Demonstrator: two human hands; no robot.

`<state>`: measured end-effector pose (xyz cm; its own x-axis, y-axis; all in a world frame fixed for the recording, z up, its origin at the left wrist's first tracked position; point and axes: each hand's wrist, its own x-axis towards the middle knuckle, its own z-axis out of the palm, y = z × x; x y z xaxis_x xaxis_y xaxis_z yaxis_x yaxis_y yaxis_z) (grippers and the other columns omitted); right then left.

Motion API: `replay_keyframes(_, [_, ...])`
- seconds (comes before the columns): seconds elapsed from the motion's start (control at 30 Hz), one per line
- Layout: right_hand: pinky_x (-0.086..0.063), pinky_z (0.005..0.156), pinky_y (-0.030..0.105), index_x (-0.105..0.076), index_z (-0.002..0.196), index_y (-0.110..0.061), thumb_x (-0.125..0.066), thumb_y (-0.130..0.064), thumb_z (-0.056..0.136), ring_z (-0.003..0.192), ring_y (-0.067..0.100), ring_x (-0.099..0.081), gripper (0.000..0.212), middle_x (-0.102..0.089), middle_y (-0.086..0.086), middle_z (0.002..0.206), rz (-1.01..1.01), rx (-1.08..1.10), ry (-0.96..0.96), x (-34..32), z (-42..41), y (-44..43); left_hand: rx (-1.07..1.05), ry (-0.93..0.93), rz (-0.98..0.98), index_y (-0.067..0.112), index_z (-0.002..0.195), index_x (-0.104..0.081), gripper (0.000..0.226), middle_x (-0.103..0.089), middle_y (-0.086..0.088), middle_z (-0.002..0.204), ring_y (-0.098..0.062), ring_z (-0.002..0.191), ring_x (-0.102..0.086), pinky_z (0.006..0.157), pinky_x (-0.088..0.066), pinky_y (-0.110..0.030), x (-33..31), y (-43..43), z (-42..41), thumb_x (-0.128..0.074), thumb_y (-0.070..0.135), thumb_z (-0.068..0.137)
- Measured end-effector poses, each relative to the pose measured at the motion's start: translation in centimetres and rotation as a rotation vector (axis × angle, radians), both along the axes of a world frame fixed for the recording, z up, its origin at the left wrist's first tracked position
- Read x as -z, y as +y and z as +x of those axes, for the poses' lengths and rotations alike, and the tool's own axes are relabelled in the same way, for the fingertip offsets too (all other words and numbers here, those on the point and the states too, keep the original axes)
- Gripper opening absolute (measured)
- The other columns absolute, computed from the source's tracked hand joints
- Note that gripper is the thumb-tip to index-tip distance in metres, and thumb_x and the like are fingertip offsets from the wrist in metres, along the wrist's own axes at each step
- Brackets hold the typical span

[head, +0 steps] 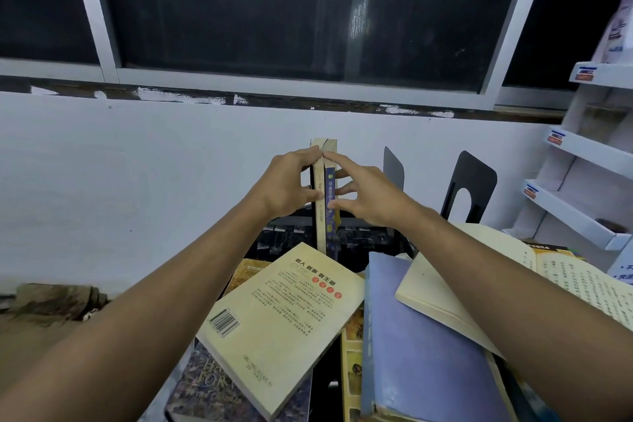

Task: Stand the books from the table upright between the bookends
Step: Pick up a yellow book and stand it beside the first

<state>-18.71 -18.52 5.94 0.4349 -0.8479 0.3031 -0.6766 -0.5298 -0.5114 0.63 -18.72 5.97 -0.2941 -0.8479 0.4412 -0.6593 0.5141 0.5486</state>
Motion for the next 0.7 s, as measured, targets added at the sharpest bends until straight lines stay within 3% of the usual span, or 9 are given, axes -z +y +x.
replay_keyframes(0.1, [-0.055,0.096,0.034,-0.021,0.157,-0.038,-0.077,-0.016,0.089,0.112,0.018,-0.066,0.092,-0.055,0.005,0.14,-0.013,-0.001,0.008,0.1,0.1,-0.1,0.014,0.037,-0.026,0.014,0.143,-0.054,0.068,-0.051,-0.001,0.15,-0.009,0.135,-0.047,0.113,-0.039,-0.025,-0.2,0.6,-0.1,-0.082,0.007,0.081])
replay_keyframes(0.17, [-0.056,0.096,0.034,-0.022,0.157,-0.038,-0.078,-0.017,0.088,0.111,0.017,-0.066,0.092,-0.056,0.005,0.139,-0.02,-0.006,0.008,0.2,0.0,-0.3,0.023,0.047,-0.043,0.012,0.139,-0.058,0.062,-0.056,-0.001,0.145,-0.005,0.128,-0.049,0.104,-0.038,-0.012,-0.3,1.1,-0.2,-0.08,0.004,0.081])
replay_keyframes(0.27, [-0.055,0.095,0.032,-0.022,0.157,-0.039,-0.079,-0.018,0.087,0.11,0.016,-0.066,0.092,-0.056,0.004,0.138,-0.025,-0.008,0.014,0.2,-0.1,-0.5,0.015,0.042,-0.046,0.012,0.138,-0.058,0.061,-0.057,-0.002,0.144,-0.013,0.131,-0.052,0.095,-0.035,-0.005,-0.3,1.2,-0.3,-0.08,0.004,0.082])
replay_keyframes(0.37, [-0.056,0.095,0.033,-0.02,0.156,-0.042,-0.08,-0.022,0.086,0.111,0.014,-0.065,0.094,-0.056,0.003,0.137,-0.028,-0.017,0.029,0.2,-0.3,-0.5,-0.003,0.039,-0.04,0.012,0.138,-0.058,0.062,-0.059,-0.003,0.14,-0.013,0.126,-0.054,0.09,-0.039,-0.006,-0.4,1.4,-0.5,-0.081,0.006,0.081])
replay_keyframes(0.5, [-0.058,0.092,0.034,-0.021,0.154,-0.04,-0.08,-0.032,0.086,0.113,0.012,-0.062,0.09,-0.051,0.0,0.141,-0.037,-0.025,0.051,-0.4,-1.0,0.0,-0.063,0.014,-0.033,0.016,0.14,-0.056,0.066,-0.055,0.0,0.143,-0.015,0.127,-0.051,0.1,-0.044,-0.026,-0.8,1.5,-0.6,-0.084,0.019,0.08])
replay_keyframes(0.6, [-0.057,0.093,0.032,-0.03,0.154,-0.031,-0.076,-0.039,0.088,0.114,0.009,-0.058,0.081,-0.045,-0.004,0.142,-0.063,-0.007,0.096,-1.0,-2.4,0.9,-0.136,-0.012,-0.095,0.021,0.141,-0.055,0.066,-0.052,0.002,0.145,-0.018,0.134,-0.045,0.107,-0.04,-0.033,-1.1,1.5,-0.7,-0.082,0.032,0.081])
replay_keyframes(0.7, [-0.054,0.095,0.029,-0.044,0.145,-0.025,-0.071,-0.042,0.09,0.115,0.006,-0.056,0.063,-0.042,-0.007,0.139,-0.098,0.02,0.184,-1.4,-4.6,1.8,-0.171,0.025,-0.183,0.027,0.139,-0.057,0.06,-0.051,0.005,0.144,-0.017,0.136,-0.039,0.105,-0.036,-0.031,-1.9,2.0,-1.3,-0.079,0.037,0.083])
